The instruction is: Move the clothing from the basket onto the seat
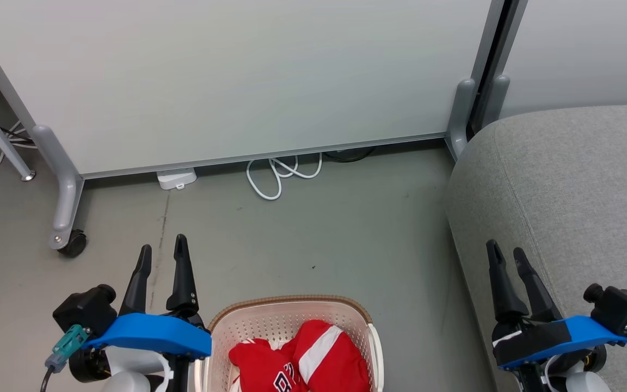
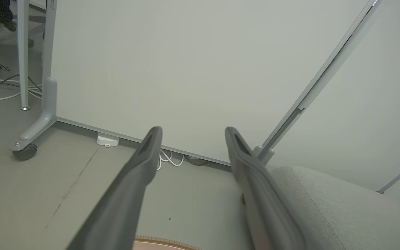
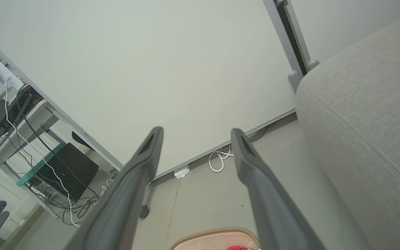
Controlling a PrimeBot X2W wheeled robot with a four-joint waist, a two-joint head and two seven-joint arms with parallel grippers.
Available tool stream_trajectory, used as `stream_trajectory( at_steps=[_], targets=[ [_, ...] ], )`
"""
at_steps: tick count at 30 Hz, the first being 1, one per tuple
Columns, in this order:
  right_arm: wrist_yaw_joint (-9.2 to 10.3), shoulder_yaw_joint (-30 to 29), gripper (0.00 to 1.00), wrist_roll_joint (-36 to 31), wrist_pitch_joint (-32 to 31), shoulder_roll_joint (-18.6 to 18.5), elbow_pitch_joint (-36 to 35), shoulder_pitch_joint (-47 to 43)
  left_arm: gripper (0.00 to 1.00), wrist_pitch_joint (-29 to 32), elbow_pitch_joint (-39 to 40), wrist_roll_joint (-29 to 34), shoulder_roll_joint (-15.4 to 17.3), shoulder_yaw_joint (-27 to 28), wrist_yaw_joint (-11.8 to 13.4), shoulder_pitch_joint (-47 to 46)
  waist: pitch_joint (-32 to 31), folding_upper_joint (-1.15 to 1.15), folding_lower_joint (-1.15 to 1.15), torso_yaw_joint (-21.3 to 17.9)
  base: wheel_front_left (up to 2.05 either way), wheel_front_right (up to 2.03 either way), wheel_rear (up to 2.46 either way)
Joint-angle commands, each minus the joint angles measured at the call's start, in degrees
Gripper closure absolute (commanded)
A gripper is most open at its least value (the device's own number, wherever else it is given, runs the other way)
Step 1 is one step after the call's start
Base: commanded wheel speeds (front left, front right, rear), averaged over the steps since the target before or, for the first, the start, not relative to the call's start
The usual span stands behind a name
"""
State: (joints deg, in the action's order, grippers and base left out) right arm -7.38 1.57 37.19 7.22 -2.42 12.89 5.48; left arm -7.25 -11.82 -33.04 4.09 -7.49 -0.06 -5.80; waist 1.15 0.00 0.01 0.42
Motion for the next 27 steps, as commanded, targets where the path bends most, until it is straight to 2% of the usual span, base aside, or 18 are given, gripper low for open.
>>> stream_trajectory(
  at_steps=[1,27],
  targets=[
    [-0.11,0.3,0.00,-2.2,0.7,-0.4,-0.4,1.4,0.00,-0.7,0.5,2.1,0.5,-0.6,0.2,-1.5,0.0,0.00,0.00,0.0,0.00,0.00,0.00],
    [-0.13,2.4,0.00,-17.0,4.3,-0.5,-0.6,1.9,0.00,-4.3,1.0,16.5,0.7,-4.3,0.7,-2.1,0.7,0.00,0.00,0.2,0.00,0.00,0.00]
  ],
)
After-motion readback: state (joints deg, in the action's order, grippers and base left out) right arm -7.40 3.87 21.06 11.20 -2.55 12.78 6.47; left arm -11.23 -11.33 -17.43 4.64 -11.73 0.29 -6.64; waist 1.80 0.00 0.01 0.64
